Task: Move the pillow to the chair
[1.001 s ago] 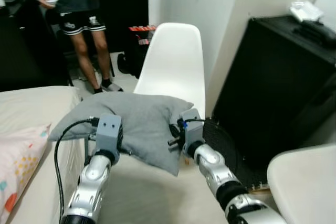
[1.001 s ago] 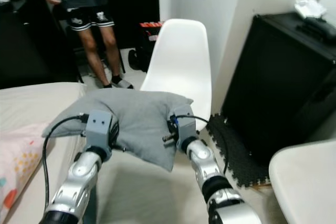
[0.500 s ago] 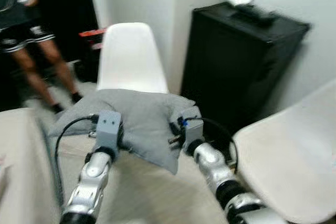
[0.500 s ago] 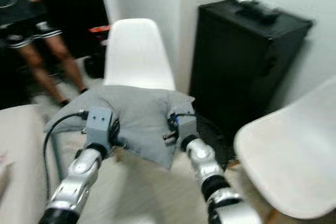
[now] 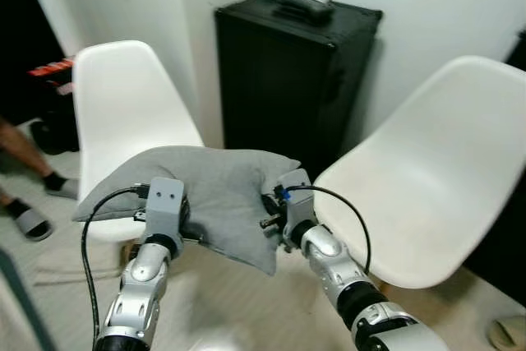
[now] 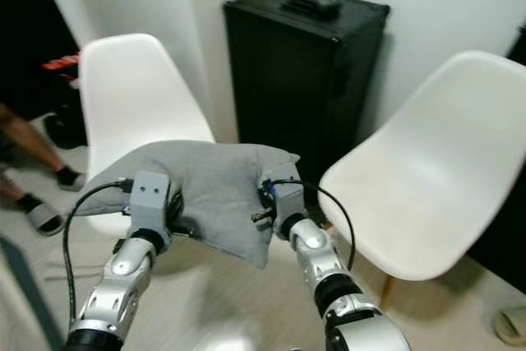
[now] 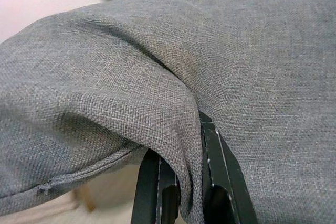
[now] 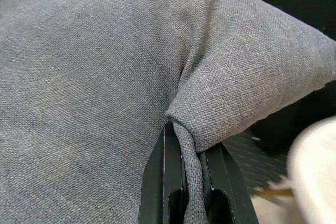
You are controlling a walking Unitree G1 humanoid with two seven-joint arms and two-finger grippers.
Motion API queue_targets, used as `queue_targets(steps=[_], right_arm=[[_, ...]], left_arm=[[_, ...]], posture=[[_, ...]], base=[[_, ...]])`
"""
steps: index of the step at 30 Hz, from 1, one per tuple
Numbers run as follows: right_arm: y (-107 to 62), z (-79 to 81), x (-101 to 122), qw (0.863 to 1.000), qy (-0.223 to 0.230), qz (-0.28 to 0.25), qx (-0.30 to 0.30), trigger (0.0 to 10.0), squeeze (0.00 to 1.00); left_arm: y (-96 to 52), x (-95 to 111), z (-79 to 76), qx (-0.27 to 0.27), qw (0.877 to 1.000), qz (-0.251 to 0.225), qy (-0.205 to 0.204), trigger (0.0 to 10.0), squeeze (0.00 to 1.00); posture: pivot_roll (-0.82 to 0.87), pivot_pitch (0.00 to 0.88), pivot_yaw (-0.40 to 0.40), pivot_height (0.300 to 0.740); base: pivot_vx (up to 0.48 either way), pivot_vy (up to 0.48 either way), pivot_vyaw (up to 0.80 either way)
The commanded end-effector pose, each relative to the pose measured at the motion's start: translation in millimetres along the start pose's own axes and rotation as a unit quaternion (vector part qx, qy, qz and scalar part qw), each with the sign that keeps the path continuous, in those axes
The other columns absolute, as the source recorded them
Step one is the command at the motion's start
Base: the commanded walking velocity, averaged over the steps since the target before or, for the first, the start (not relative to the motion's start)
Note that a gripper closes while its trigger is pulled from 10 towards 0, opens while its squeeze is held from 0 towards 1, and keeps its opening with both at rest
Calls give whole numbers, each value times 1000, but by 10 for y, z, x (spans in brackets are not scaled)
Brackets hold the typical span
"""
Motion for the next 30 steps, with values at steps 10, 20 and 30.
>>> queue_targets(steps=[10, 20, 30], right_arm=[[8, -55, 73, 1000, 0, -17, -19, 10000, 0], [7, -135, 127, 999, -1, -22, -33, 10000, 0], [3, -160, 116, 999, -4, -19, -39, 10000, 0]], left_arm=[[-44, 17, 191, 41, 999, -5, -15, 10000, 0], [-29, 57, 227, 37, 999, -16, -17, 10000, 0], [-13, 91, 229, 49, 997, -18, -50, 10000, 0]], posture=[[137, 41, -24, 740], [136, 27, -18, 740], [126, 13, -17, 740]], base=[[0, 0, -800], [0, 0, -800], [0, 0, -800]])
Point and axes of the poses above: a point about 5 cm out from each wrist's last joint towards the gripper, its own y axis pointing out of the wrist towards the gripper, its own x axis along the axis of the wrist's last joint, z = x × y, the point moved 6 cm from there along y, pointing out of the wrist towards the gripper, and after that the axes turned 13 degrees about y, right-handed, at the moved point
